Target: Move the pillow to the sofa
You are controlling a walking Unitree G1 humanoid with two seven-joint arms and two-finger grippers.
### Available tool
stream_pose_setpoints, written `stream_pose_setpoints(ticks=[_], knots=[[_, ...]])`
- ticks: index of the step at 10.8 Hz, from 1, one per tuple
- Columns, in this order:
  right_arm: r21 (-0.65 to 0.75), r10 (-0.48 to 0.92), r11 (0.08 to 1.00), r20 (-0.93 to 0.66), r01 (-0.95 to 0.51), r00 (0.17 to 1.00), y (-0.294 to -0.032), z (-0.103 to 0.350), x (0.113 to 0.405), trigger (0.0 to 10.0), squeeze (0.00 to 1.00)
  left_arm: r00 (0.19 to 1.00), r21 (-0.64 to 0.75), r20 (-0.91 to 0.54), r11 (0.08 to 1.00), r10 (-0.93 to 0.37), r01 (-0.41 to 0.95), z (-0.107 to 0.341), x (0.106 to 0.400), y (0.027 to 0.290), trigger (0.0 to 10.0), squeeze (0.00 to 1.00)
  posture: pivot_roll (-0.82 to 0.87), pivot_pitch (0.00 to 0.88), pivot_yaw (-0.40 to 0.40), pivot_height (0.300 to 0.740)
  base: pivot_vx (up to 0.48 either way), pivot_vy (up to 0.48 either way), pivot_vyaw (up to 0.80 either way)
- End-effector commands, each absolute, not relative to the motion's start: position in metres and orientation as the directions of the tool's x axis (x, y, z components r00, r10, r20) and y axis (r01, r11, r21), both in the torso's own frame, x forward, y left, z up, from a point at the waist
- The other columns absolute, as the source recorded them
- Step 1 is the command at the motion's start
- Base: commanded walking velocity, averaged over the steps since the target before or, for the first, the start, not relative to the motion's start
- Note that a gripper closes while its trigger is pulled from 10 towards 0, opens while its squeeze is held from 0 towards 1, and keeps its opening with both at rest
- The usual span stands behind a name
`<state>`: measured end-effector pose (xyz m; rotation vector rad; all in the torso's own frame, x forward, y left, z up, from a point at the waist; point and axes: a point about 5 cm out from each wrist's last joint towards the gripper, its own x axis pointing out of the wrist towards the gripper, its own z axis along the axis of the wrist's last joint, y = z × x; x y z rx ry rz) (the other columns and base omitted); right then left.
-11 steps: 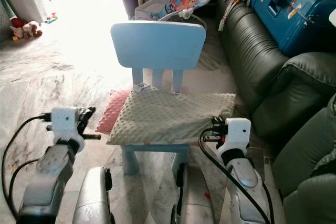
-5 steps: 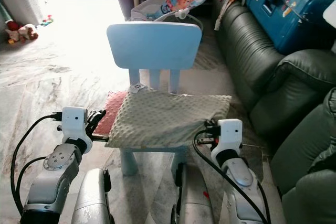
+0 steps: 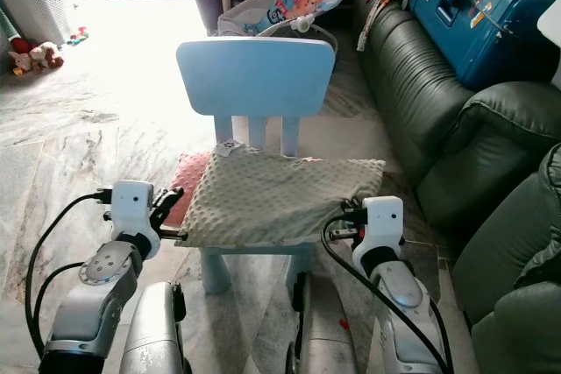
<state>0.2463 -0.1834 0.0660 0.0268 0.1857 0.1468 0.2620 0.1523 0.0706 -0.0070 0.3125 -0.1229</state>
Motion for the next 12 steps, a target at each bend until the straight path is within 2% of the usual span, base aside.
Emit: stream_pose_setpoints(ticks=[1, 5, 9, 12], knots=[[0.040, 0.157, 0.987, -0.163, -0.153, 0.974, -0.1836, 0.0693, 0.2498, 10.0, 0.00, 0.938, -0.021, -0.321, 0.992, -0.127, 0.127, 0.0689, 0.2636, 0.1512, 10.0, 0.00, 0.00, 0.000, -0.022, 0.585, 0.000, 0.000, 0.00], [0.039, 0.160, 0.987, -0.158, -0.156, 0.974, -0.1839, 0.0695, 0.2541, 10.0, 0.00, 0.938, -0.038, -0.324, 0.993, -0.121, 0.115, 0.0683, 0.2639, 0.1505, 10.0, 0.00, 0.00, 0.000, -0.029, 0.670, 0.000, 0.000, 0.00], [0.043, 0.164, 0.986, -0.148, -0.160, 0.975, -0.1820, 0.0688, 0.2531, 10.0, 0.00, 0.935, -0.048, -0.329, 0.991, -0.134, 0.125, 0.0662, 0.2605, 0.1479, 10.0, 0.00, 0.00, 0.000, -0.024, 0.735, 0.000, 0.000, 0.00], [0.045, 0.164, 0.986, -0.147, -0.159, 0.975, -0.1817, 0.0684, 0.2533, 10.0, 0.00, 0.927, -0.037, -0.351, 0.991, -0.130, 0.125, 0.0639, 0.2606, 0.1455, 10.0, 0.00, 0.00, 0.000, -0.025, 0.740, 0.000, 0.000, 0.00]])
